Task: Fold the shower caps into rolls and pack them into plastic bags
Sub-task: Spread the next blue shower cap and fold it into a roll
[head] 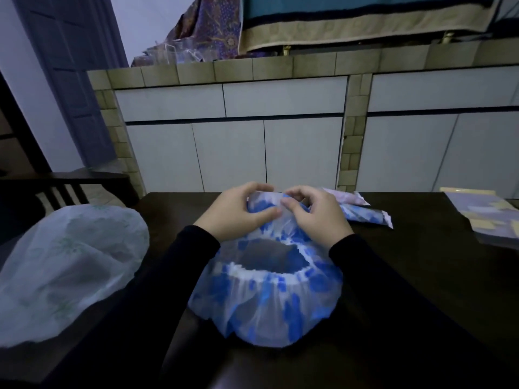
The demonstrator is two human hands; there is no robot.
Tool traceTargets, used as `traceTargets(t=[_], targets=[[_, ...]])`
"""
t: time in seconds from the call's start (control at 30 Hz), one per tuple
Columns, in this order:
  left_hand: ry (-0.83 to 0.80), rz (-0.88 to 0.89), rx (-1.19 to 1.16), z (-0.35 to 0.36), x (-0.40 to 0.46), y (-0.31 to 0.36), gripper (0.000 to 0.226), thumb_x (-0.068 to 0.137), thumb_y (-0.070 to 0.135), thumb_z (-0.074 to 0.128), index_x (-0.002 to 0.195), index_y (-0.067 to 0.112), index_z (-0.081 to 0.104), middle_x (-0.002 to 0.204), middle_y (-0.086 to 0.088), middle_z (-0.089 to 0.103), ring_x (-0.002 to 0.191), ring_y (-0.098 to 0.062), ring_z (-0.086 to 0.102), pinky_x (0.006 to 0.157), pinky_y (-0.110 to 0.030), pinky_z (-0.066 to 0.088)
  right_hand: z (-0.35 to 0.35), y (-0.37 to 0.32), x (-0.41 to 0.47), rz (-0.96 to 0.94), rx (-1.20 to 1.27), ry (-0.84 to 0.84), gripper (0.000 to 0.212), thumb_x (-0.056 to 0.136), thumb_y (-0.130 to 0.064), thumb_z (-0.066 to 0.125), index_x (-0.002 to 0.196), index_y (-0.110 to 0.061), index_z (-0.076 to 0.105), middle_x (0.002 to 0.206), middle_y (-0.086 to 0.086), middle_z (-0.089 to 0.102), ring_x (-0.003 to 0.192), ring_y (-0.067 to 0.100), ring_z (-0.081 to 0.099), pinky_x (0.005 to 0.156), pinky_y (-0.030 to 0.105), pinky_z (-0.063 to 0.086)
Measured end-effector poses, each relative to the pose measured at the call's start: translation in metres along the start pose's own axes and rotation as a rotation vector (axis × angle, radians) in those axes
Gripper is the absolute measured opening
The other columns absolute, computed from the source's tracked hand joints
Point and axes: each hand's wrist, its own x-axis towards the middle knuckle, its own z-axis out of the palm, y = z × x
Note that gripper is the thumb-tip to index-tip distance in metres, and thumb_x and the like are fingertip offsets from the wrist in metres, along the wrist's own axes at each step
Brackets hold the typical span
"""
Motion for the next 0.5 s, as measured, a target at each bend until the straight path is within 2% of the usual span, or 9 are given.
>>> traceTargets(t=[0.07, 0.13, 0.2, 0.27, 0.3, 0.33, 0.4, 0.47, 0.5], targets=[[-0.007, -0.155, 0.044, -0.003, -0.001, -0.004, 0.045, 0.089, 0.060, 0.049, 0.109, 0.022, 0.064, 0.100, 0.004, 0.067, 0.094, -0.013, 0.062, 0.083, -0.030, 0.049, 0.002, 0.007, -0.002, 0.027, 0.000, 0.009, 0.008, 0.090, -0.013, 0.064, 0.088, -0.009, 0.070, 0.070, -0.017, 0.058, 0.064, -0.011, 0.053, 0.063, 0.006, 0.038], [-0.029, -0.317, 0.039, -0.008, 0.001, -0.013, 0.048, 0.094, 0.058, 0.037, 0.101, 0.020, 0.065, 0.098, -0.002, 0.065, 0.095, -0.020, 0.061, 0.078, -0.029, 0.046, 0.002, 0.013, -0.004, 0.022, -0.022, 0.015, 0.008, 0.092, -0.014, 0.061, 0.087, -0.011, 0.068, 0.072, -0.016, 0.058, 0.065, -0.008, 0.053, 0.063, 0.007, 0.037], [-0.039, -0.358, -0.038, -0.013, 0.003, -0.023, 0.036, 0.094, 0.050, 0.048, 0.084, 0.022, 0.066, 0.084, 0.002, 0.065, 0.085, -0.019, 0.062, 0.073, -0.028, 0.045, 0.001, 0.019, -0.003, 0.007, -0.053, 0.016, 0.010, 0.093, -0.015, 0.058, 0.087, -0.014, 0.065, 0.078, -0.008, 0.062, 0.071, 0.000, 0.054, 0.067, 0.013, 0.040], [-0.091, -0.337, -0.099, -0.016, 0.003, -0.029, 0.028, 0.089, 0.040, 0.062, 0.069, 0.020, 0.065, 0.061, 0.010, 0.060, 0.060, -0.009, 0.055, 0.058, -0.023, 0.043, -0.001, 0.023, -0.003, 0.037, -0.063, 0.002, 0.012, 0.095, -0.016, 0.054, 0.088, -0.015, 0.063, 0.083, 0.000, 0.064, 0.077, 0.008, 0.054, 0.073, 0.023, 0.042], [-0.095, -0.318, -0.113, -0.016, 0.004, -0.031, 0.028, 0.086, 0.039, 0.067, 0.067, 0.018, 0.065, 0.056, 0.011, 0.057, 0.053, -0.005, 0.051, 0.054, -0.020, 0.040, -0.002, 0.025, -0.003, 0.059, -0.060, -0.004, 0.012, 0.096, -0.017, 0.053, 0.087, -0.017, 0.062, 0.084, 0.000, 0.064, 0.079, 0.010, 0.054, 0.075, 0.025, 0.042], [-0.060, -0.295, -0.114, -0.014, 0.004, -0.033, 0.029, 0.083, 0.040, 0.070, 0.068, 0.016, 0.065, 0.056, 0.010, 0.057, 0.052, -0.005, 0.049, 0.053, -0.018, 0.039, -0.003, 0.027, -0.004, 0.079, -0.060, -0.006, 0.013, 0.097, -0.018, 0.052, 0.087, -0.019, 0.060, 0.082, -0.002, 0.062, 0.079, 0.012, 0.054, 0.075, 0.026, 0.041], [0.119, -0.257, -0.025, -0.010, 0.003, -0.040, 0.032, 0.082, 0.043, 0.070, 0.070, 0.014, 0.065, 0.058, 0.006, 0.057, 0.057, -0.009, 0.051, 0.056, -0.022, 0.038, -0.009, 0.034, -0.007, 0.109, -0.102, -0.010, 0.013, 0.097, -0.018, 0.051, 0.086, -0.021, 0.057, 0.078, -0.005, 0.059, 0.078, 0.013, 0.053, 0.072, 0.027, 0.039], [0.302, -0.274, 0.142, -0.005, 0.003, -0.047, 0.035, 0.083, 0.049, 0.066, 0.066, 0.018, 0.061, 0.059, 0.006, 0.057, 0.064, -0.016, 0.055, 0.057, -0.028, 0.036, -0.017, 0.043, -0.007, 0.150, -0.184, -0.033, 0.012, 0.097, -0.017, 0.051, 0.088, -0.022, 0.058, 0.082, -0.003, 0.060, 0.081, 0.014, 0.053, 0.069, 0.025, 0.034], [0.339, -0.281, 0.215, -0.001, 0.002, -0.048, 0.036, 0.084, 0.051, 0.064, 0.064, 0.022, 0.058, 0.060, 0.006, 0.057, 0.067, -0.019, 0.057, 0.059, -0.028, 0.036, -0.020, 0.047, -0.007, 0.170, -0.222, -0.046, 0.012, 0.097, -0.016, 0.051, 0.089, -0.022, 0.059, 0.084, -0.002, 0.059, 0.081, 0.014, 0.052, 0.067, 0.023, 0.032]])
